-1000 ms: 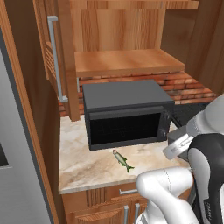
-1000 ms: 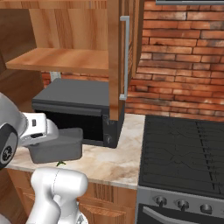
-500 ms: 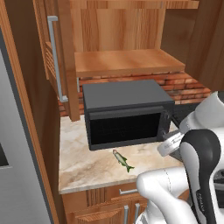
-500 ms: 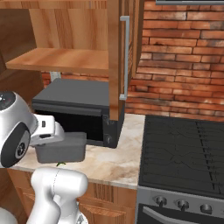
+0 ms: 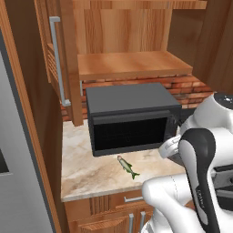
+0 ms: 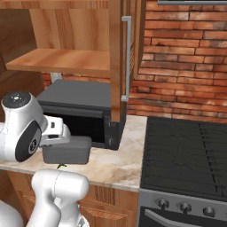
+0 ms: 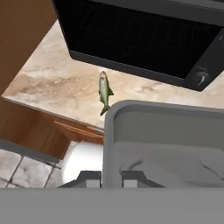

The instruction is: Retrieve the tupperware from the cabinet, then place the raw meat into the tupperware to avoid contamination.

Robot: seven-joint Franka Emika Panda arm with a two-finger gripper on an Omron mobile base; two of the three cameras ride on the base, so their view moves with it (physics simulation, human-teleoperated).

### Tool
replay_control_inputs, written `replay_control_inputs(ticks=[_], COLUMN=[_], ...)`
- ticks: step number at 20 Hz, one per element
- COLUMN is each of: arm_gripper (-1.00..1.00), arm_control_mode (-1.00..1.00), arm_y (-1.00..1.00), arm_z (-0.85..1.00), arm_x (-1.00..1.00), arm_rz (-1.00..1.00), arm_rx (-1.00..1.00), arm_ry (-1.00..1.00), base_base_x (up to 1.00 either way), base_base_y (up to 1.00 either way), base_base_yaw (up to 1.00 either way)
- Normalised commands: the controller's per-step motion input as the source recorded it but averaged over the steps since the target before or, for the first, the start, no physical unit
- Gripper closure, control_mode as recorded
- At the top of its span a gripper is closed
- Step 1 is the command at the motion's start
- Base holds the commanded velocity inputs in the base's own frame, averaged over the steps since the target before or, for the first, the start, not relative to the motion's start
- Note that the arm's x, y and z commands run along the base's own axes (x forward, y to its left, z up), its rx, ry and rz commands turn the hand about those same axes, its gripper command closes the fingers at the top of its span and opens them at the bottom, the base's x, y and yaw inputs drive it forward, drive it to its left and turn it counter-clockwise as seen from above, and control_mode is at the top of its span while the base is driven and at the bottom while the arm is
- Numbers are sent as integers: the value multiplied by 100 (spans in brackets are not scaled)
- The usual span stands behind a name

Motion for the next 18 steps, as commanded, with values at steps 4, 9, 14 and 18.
replay_control_inputs(ticks=[4,9,14,18], arm_gripper=[100,100,100,100], arm_control_mode=[-100,-100,-100,-100], arm_y=[0,0,0,-4], arm_z=[-34,-33,-32,-31], arm_x=[13,19,20,16], arm_rz=[-4,-5,-7,-9], arm_rx=[0,0,0,0], arm_ry=[-1,-4,-9,-12], base_base_x=[0,0,0,0], base_base_y=[0,0,0,0], base_base_yaw=[0,0,0,0])
